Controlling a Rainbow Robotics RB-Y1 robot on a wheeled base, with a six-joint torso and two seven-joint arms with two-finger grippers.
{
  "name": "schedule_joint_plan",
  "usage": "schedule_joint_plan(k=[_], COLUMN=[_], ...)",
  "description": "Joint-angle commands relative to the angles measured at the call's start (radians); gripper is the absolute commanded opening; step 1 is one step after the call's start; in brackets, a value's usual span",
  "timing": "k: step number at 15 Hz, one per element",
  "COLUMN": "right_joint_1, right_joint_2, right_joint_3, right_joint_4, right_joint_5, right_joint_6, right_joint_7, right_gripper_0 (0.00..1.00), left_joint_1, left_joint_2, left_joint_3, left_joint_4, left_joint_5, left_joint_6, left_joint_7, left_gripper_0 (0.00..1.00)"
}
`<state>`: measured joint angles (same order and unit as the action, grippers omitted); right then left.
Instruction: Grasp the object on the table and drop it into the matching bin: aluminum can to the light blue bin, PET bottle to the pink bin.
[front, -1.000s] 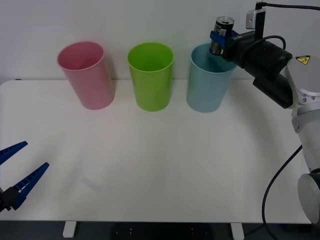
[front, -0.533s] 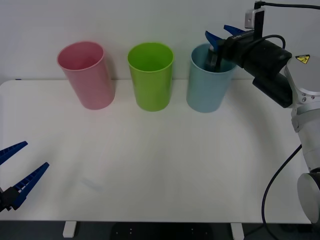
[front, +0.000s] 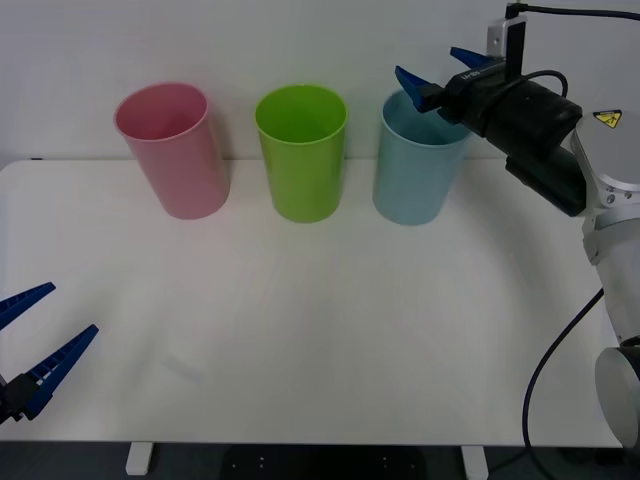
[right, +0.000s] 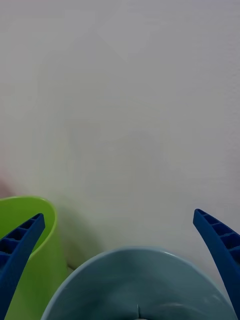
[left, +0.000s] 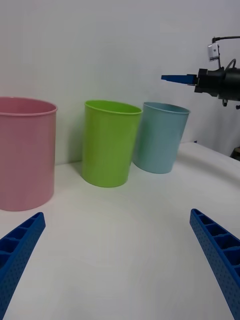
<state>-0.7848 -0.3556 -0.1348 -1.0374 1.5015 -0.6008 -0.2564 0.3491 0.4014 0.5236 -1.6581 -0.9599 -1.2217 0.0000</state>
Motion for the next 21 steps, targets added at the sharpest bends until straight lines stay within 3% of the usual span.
schedule_joint_plan(k=[1,9,15,21], right_joint_1=[0.027,0.233,0.463,0.664], right_joint_2=[0.0,-0.019,-0.074,-0.151], right_joint_3=[0.0,0.0,0.0,0.0], right_joint_4=[-0.03,-0.271,-0.483,-0.612], right_joint_5=[-0.017,-0.061,-0.155,-0.267], right_joint_6=[-0.013,-0.103,-0.203,-0.293], right_joint_7=[0.002,-0.006,0.016,0.175], right_gripper_0=[1.0,1.0,1.0,1.0], left_joint_1=[0.0,0.0,0.0,0.0], left_joint_2=[0.0,0.0,0.0,0.0], left_joint_3=[0.0,0.0,0.0,0.0], left_joint_4=[0.0,0.0,0.0,0.0], left_joint_5=[0.0,0.0,0.0,0.0], left_joint_6=[0.0,0.0,0.0,0.0], left_joint_7=[0.0,0.0,0.0,0.0], left_gripper_0=[1.0,1.0,1.0,1.0])
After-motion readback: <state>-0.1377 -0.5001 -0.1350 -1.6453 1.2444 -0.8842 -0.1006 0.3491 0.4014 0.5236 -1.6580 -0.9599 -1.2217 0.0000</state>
